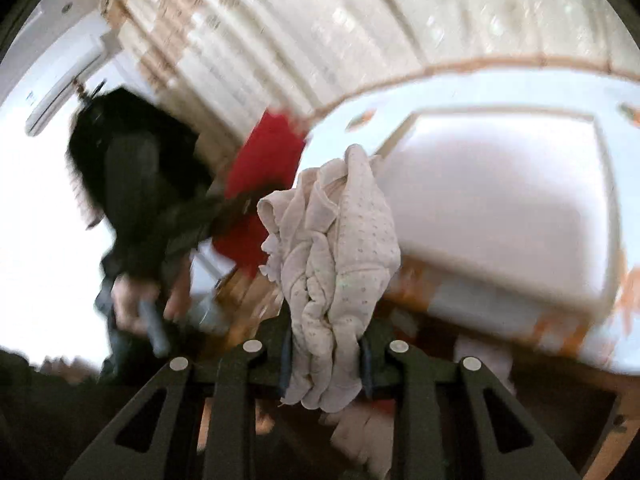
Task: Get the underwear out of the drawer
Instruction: 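Bring the beige garment beside the red cloth with the right tool while the left holds it, then open both tools to drop the red cloth and beige garment into the tray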
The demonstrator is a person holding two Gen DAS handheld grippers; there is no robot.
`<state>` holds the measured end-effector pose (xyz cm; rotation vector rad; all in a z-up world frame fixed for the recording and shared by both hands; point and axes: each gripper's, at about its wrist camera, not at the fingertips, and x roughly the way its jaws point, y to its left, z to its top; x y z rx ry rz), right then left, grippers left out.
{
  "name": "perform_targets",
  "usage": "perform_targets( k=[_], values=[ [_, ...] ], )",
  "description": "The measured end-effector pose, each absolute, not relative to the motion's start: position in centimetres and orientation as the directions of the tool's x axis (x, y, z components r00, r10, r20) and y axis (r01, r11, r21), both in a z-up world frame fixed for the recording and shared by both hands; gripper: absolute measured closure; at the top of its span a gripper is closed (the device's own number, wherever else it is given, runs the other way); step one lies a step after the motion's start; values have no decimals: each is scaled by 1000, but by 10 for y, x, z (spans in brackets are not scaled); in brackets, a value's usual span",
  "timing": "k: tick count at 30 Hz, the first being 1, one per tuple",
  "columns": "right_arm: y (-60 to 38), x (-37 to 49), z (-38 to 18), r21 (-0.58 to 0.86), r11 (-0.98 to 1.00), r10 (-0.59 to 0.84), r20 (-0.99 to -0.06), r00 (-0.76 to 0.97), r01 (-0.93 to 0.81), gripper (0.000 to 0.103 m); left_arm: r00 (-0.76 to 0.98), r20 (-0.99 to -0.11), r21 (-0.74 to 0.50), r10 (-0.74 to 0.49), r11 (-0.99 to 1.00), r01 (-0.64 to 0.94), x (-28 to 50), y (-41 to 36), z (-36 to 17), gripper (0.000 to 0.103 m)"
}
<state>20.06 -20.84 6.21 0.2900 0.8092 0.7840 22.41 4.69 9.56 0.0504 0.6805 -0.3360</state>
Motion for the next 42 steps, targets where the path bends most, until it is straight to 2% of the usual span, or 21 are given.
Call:
perform_targets(
  k=[7,11,17,25,28,29,31,32,34,36,37,39,42],
  values=[
    [-203,288,69,437,811,583,-551,597,-389,75,726,-633,-59,-269,951,302,275,33,96,65],
    [-207,338,67,481,818,564,-564,603,-314,75,715,-649,-42,-258,951,306,316,18,91,65],
    [-198,394,53,452,855,505,-617,604,-254,75,658,-711,-64,-248,955,291,378,3,70,65],
    [-194,429,21,511,837,526,-658,538,-194,74,599,-777,-32,-193,963,269,422,-10,44,65],
    [-192,435,19,531,825,543,-649,532,-194,70,596,-791,27,-141,964,264,427,-17,35,59],
    [-194,435,17,550,815,553,-642,532,-183,70,598,-792,49,-120,965,259,429,-20,33,53],
    [-199,437,11,594,787,582,-628,516,-166,47,599,-794,64,-101,967,247,431,-20,34,48],
    [-202,439,8,603,786,579,-637,508,-140,42,597,-796,61,-102,967,247,431,-20,35,45],
    [-209,434,6,637,760,601,-615,510,-128,41,606,-789,63,-101,968,244,426,-22,43,40],
    [-212,427,12,642,754,608,-600,519,-141,41,635,-769,96,-75,968,230,420,-23,51,26],
    [-214,421,16,642,751,609,-588,532,-151,41,668,-742,132,-48,967,216,412,-25,59,22],
    [-217,408,27,645,744,616,-561,553,-174,41,709,-705,172,-21,965,200,401,-27,69,9],
    [-219,389,40,623,757,601,-546,584,-196,41,755,-656,209,10,963,168,381,-27,83,5]
  ],
)
